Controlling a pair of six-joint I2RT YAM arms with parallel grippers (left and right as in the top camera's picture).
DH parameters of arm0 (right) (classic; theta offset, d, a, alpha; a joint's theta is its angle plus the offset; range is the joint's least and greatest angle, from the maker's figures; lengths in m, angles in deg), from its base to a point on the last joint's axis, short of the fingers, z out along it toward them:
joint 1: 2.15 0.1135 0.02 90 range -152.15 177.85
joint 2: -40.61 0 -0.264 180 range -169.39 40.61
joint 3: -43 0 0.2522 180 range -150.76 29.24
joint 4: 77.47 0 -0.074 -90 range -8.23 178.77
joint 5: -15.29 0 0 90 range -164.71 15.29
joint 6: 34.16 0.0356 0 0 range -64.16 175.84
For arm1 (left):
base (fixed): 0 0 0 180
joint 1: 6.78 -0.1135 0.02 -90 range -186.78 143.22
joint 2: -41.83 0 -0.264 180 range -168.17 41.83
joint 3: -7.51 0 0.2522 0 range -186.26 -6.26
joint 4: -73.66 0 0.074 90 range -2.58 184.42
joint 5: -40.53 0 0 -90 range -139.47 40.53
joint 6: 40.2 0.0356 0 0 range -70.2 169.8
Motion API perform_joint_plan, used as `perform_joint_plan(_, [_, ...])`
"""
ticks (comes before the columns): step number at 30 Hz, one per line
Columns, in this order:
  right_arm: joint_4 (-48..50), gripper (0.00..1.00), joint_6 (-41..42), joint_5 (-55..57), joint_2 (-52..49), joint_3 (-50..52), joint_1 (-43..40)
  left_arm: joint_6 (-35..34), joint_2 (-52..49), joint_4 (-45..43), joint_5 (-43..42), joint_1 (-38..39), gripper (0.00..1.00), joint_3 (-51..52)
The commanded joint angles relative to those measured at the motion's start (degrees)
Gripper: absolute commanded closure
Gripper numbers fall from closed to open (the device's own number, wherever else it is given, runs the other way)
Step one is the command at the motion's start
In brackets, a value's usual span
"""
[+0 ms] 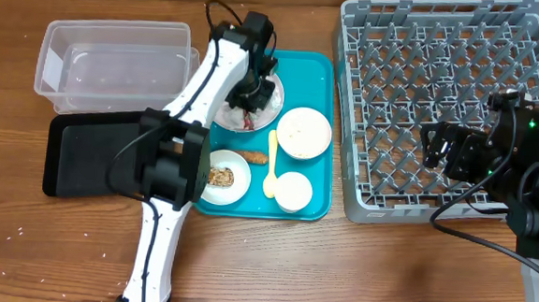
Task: Sort waste into correct bins and load items into the dishwasher
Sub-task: 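Carry the wrapper with the left gripper into the clear bin and release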
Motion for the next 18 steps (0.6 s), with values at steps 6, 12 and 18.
perform_joint_plan(6, [0.3,0.00,-0.4,-0.5,0.2,-1.2,0.1,-7.1,1.0,20.4,-3.6,-9.6,0.96,-39.3])
perform_joint_plan(12, [0.2,0.00,-0.4,-0.5,0.2,-1.2,0.1,-10.3,1.6,23.2,-1.5,-20.4,0.96,-45.0])
perform_joint_plan(18, [-0.6,0.00,-0.4,-0.5,0.2,-1.2,0.1,-14.4,1.5,21.1,2.6,-29.1,0.96,-31.0])
